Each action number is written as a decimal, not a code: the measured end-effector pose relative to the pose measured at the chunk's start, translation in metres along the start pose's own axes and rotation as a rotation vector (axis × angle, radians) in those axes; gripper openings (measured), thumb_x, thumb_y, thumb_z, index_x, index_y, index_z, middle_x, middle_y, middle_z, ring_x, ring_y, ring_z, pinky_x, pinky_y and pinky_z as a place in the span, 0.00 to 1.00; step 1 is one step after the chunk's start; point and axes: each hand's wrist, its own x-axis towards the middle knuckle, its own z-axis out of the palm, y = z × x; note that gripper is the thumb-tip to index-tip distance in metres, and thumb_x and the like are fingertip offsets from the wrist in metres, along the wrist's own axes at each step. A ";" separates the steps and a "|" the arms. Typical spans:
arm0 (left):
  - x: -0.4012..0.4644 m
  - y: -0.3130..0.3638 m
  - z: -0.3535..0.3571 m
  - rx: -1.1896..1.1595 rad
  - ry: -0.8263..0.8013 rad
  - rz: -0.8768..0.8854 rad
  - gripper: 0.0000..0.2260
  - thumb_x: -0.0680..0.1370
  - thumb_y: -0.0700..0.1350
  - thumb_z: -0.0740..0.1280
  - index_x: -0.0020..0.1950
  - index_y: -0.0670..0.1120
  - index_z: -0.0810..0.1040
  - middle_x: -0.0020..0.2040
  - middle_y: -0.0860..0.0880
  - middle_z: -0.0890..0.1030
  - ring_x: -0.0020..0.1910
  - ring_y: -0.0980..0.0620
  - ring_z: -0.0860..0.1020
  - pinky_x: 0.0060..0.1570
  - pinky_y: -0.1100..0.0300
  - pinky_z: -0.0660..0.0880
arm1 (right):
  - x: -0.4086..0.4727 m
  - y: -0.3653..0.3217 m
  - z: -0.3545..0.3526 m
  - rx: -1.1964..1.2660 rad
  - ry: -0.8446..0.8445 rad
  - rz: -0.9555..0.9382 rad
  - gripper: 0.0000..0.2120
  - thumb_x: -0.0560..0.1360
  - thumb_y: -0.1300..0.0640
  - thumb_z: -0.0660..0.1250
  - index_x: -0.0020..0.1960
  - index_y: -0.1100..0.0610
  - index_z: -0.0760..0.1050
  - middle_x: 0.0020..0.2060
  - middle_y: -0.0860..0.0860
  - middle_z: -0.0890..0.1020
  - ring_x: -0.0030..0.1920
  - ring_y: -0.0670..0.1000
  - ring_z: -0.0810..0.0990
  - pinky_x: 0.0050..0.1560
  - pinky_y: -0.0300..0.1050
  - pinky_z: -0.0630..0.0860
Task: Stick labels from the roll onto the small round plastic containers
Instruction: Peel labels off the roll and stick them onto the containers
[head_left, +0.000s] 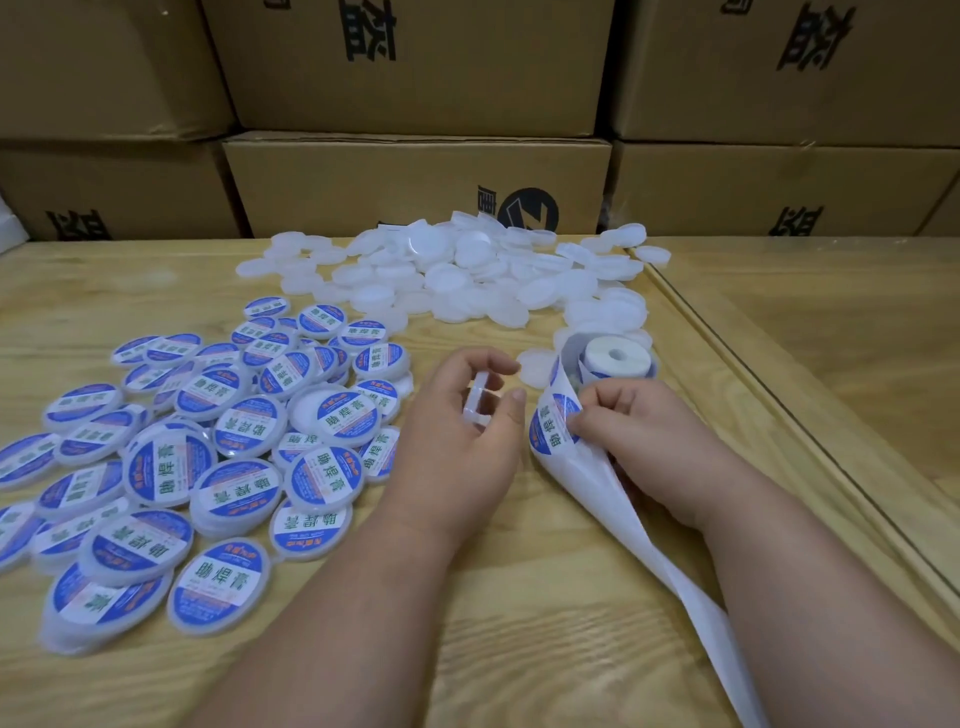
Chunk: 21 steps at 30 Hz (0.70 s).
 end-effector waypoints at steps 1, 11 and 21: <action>0.001 0.000 0.002 0.026 -0.044 0.010 0.07 0.74 0.49 0.70 0.48 0.61 0.77 0.44 0.63 0.79 0.37 0.63 0.78 0.37 0.69 0.73 | 0.001 0.000 0.000 0.017 0.028 -0.015 0.14 0.75 0.59 0.68 0.31 0.57 0.73 0.26 0.50 0.70 0.25 0.46 0.66 0.25 0.37 0.64; 0.013 0.004 0.015 0.135 -0.309 0.041 0.19 0.60 0.61 0.78 0.47 0.64 0.76 0.49 0.60 0.78 0.39 0.62 0.77 0.39 0.71 0.72 | 0.010 -0.003 0.007 0.197 0.163 -0.036 0.17 0.72 0.52 0.70 0.44 0.68 0.79 0.47 0.70 0.82 0.44 0.66 0.83 0.52 0.64 0.80; 0.014 -0.001 0.015 0.077 -0.296 0.038 0.09 0.68 0.52 0.74 0.46 0.60 0.78 0.42 0.60 0.81 0.38 0.60 0.80 0.37 0.69 0.72 | 0.003 -0.004 0.003 0.207 0.049 -0.039 0.05 0.64 0.58 0.63 0.30 0.56 0.73 0.25 0.53 0.70 0.25 0.49 0.68 0.25 0.39 0.65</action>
